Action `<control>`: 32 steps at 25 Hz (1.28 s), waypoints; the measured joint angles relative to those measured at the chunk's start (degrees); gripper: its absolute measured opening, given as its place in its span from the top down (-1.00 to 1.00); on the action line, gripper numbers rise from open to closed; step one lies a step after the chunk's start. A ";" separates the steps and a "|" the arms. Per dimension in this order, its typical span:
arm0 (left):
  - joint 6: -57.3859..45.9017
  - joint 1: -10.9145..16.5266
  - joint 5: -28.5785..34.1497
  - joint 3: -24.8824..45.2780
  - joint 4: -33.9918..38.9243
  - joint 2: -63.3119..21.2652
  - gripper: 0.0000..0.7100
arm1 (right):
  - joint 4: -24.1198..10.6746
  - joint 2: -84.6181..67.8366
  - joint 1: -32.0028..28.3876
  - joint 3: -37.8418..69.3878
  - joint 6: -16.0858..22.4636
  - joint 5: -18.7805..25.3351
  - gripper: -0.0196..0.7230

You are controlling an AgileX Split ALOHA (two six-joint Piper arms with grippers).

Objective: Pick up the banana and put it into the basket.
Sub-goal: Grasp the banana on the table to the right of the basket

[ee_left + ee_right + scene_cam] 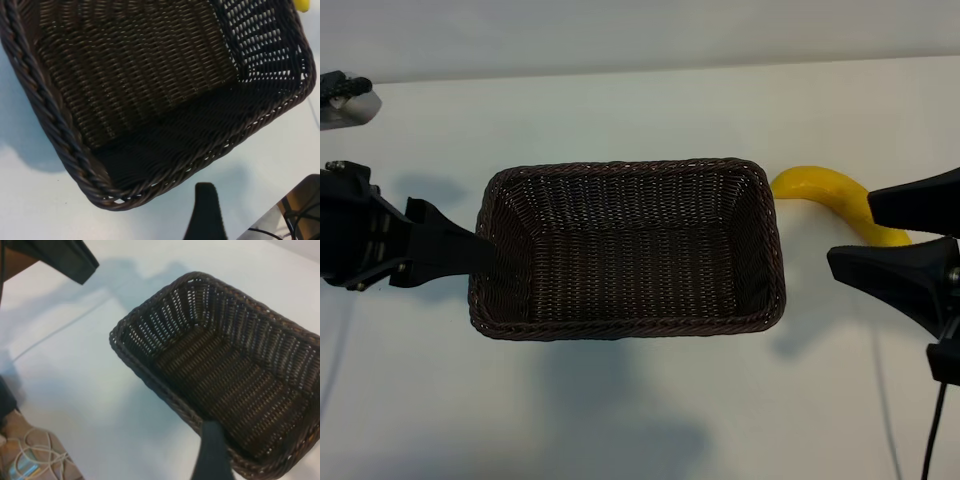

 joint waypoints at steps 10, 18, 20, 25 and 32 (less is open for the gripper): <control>0.03 0.00 -0.02 0.00 0.15 -0.07 -0.61 | -30.45 14.25 0.00 -14.42 24.14 4.49 -0.47; 1.36 0.00 0.30 0.00 -0.85 -2.38 -0.61 | -25.65 34.61 -4.62 -24.01 23.26 10.05 -0.45; 1.54 0.00 0.36 0.00 -1.13 -3.17 -0.61 | -20.99 38.72 -7.93 -25.00 19.88 11.74 -0.42; 1.59 0.00 0.40 0.00 -1.26 -4.11 -0.61 | -13.44 45.47 -13.06 -25.18 13.83 12.95 -0.30; 1.61 0.00 0.40 0.00 -2.19 -4.11 -0.61 | -15.31 52.23 -13.18 -25.20 12.46 11.85 -0.25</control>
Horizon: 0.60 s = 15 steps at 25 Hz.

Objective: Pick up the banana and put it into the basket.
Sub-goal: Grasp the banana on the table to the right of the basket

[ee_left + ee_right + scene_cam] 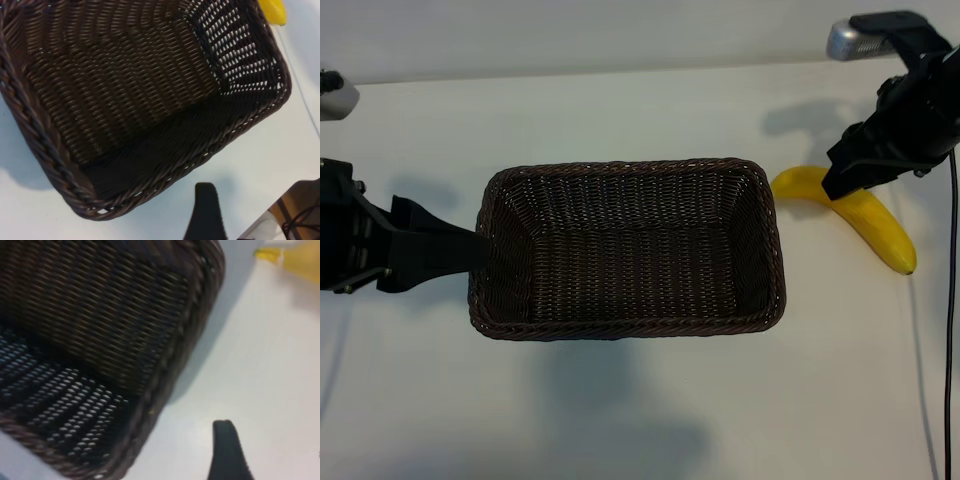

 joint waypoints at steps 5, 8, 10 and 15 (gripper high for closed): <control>0.05 0.00 0.00 0.00 -1.23 0.00 -0.61 | -1.84 1.77 0.00 0.00 -2.25 -3.52 -0.25; 0.12 0.00 0.00 0.00 -1.72 0.00 -0.61 | -1.94 1.77 0.05 0.63 -3.84 -6.09 -0.25; 0.12 0.00 0.00 0.00 -1.98 0.00 -0.61 | -1.94 2.19 0.05 2.04 -4.51 -7.89 -0.27; 0.12 0.00 0.00 0.00 -2.00 0.00 -0.61 | -1.98 6.17 0.05 4.33 -4.82 -9.61 -0.41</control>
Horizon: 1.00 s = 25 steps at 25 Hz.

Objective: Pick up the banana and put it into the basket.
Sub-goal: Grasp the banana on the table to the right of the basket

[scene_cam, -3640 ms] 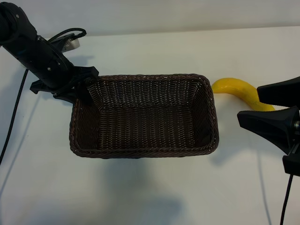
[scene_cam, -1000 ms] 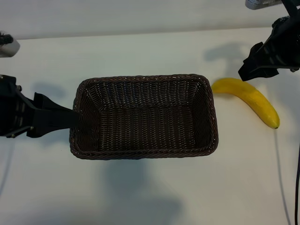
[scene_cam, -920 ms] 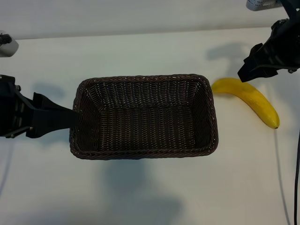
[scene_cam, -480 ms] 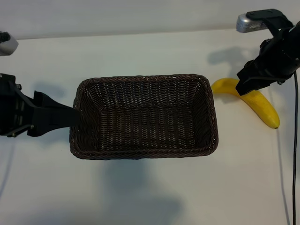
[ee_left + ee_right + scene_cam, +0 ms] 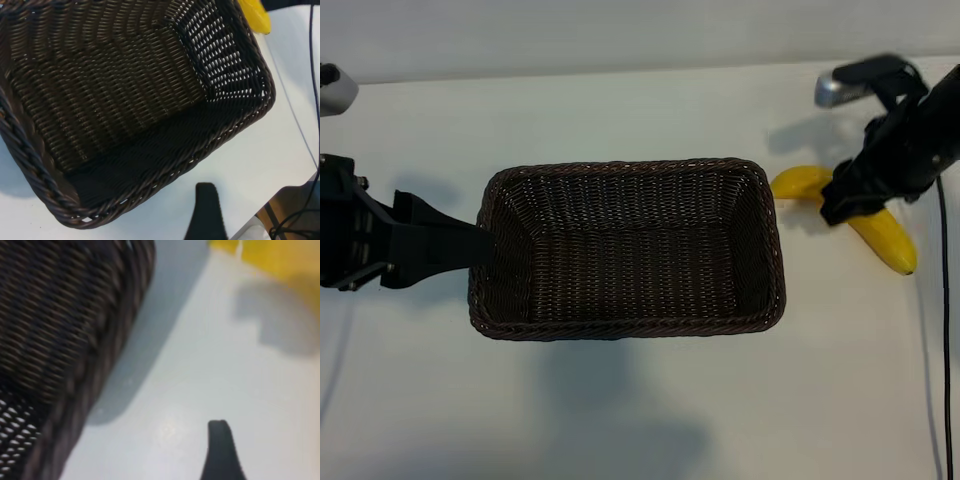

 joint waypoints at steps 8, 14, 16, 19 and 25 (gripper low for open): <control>0.00 0.00 -0.25 0.00 -0.23 0.00 -0.61 | -5.16 2.91 0.00 0.05 1.26 -1.93 -0.47; 0.53 0.00 -1.47 0.00 -0.24 0.00 -0.61 | -8.35 2.91 0.00 0.05 2.31 -3.03 -0.48; 0.59 0.00 -1.58 0.00 -0.36 0.00 -0.61 | -9.12 2.91 0.00 0.05 2.80 -3.97 -0.48; 0.64 0.00 -1.58 0.00 -0.93 0.00 -0.61 | -9.41 2.91 0.00 0.05 3.03 -5.36 -0.48; 0.65 0.00 -1.53 0.00 -1.87 0.00 -0.60 | -10.19 4.14 0.00 0.05 3.35 -7.20 -0.48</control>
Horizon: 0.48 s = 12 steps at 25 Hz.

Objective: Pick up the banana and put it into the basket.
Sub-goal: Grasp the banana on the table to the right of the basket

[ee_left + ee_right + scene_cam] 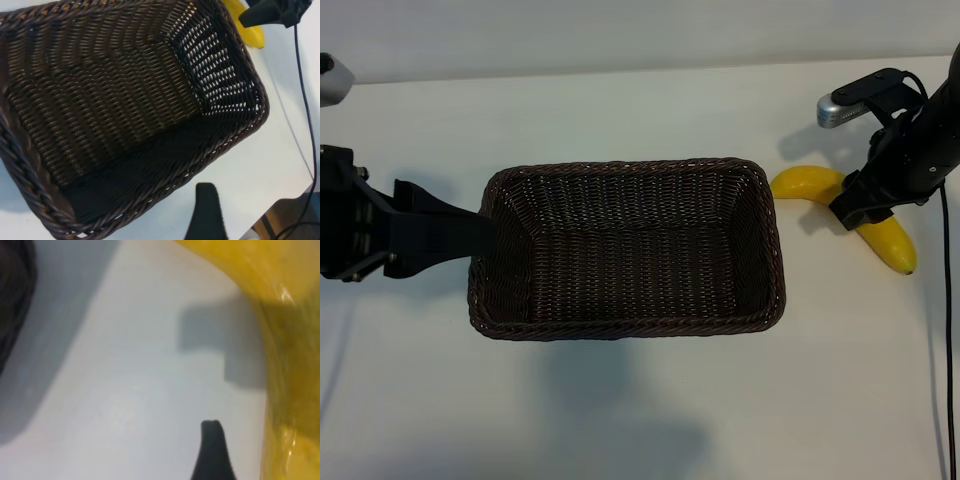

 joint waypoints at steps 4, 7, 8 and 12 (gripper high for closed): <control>0.05 0.00 0.00 0.00 -0.91 0.00 -0.60 | -1.71 0.76 0.00 0.00 0.17 -1.47 -0.48; 0.05 0.00 0.00 0.00 -1.04 0.00 -0.60 | -2.70 0.82 0.00 0.00 0.86 -2.05 -0.48; 0.05 0.00 0.00 0.00 -1.04 0.00 -0.60 | -2.82 1.20 0.00 0.00 0.91 -2.26 -0.48; 0.21 0.00 0.00 0.00 -1.04 0.00 -0.60 | -2.99 3.70 0.00 0.00 1.22 -3.06 -0.48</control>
